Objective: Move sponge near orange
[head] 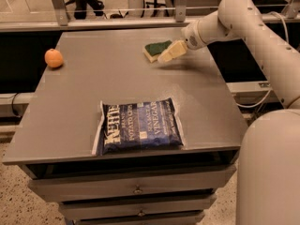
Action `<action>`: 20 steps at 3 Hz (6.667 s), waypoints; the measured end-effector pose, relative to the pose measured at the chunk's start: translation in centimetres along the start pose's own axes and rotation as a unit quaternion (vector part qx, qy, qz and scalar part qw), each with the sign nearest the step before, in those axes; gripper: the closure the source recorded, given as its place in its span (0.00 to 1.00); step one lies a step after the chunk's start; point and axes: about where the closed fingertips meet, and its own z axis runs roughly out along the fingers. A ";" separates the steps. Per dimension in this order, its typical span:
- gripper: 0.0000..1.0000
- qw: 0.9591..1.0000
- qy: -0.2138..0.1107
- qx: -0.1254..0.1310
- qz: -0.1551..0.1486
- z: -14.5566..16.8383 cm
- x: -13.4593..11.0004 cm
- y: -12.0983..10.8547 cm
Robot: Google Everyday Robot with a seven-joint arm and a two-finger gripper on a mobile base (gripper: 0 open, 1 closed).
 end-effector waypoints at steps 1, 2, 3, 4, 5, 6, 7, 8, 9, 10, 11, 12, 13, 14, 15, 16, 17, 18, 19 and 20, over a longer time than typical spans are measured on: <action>0.26 1.000 0.002 0.002 0.009 1.4 0.5 -0.2; 0.57 1.000 -0.007 0.008 0.009 1.3 -0.2 -0.4; 0.80 1.000 -0.018 0.010 0.002 0.6 -1.3 -0.3; 1.00 0.998 -0.033 0.032 -0.045 -2.6 -5.4 0.2; 1.00 0.996 -0.013 0.038 -0.085 -2.6 -7.3 2.3; 1.00 0.995 0.001 0.025 -0.092 -0.2 -8.4 4.4; 1.00 0.996 -0.004 0.003 -0.088 3.2 -10.1 6.9; 1.00 0.997 -0.011 -0.009 -0.079 5.8 -11.3 8.4; 1.00 0.997 -0.016 -0.019 -0.071 7.9 -12.0 9.8; 1.00 0.998 -0.024 -0.029 -0.059 10.2 -12.6 11.4; 1.00 0.997 -0.036 -0.043 -0.050 12.0 -13.5 13.1; 1.00 0.996 -0.043 -0.057 -0.047 13.4 -14.2 14.7; 1.00 0.995 -0.045 -0.070 -0.048 14.7 -14.8 16.3; 0.87 0.995 -0.043 -0.076 -0.048 15.5 -14.9 17.1; 0.56 0.995 -0.042 -0.078 -0.046 16.0 -14.8 17.4; 0.33 0.995 -0.043 -0.080 -0.044 16.2 -14.7 17.5; 0.10 0.995 -0.045 -0.082 -0.043 16.1 -14.8 17.6; 0.00 0.995 -0.045 -0.084 -0.043 16.0 -14.8 17.6; 0.00 0.995 -0.045 -0.081 -0.041 15.7 -14.7 17.4; 0.00 0.996 -0.051 -0.063 -0.041 13.6 -14.3 15.9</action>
Offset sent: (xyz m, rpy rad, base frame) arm 0.0141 0.0003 -0.0034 0.0218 -0.0132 -0.0447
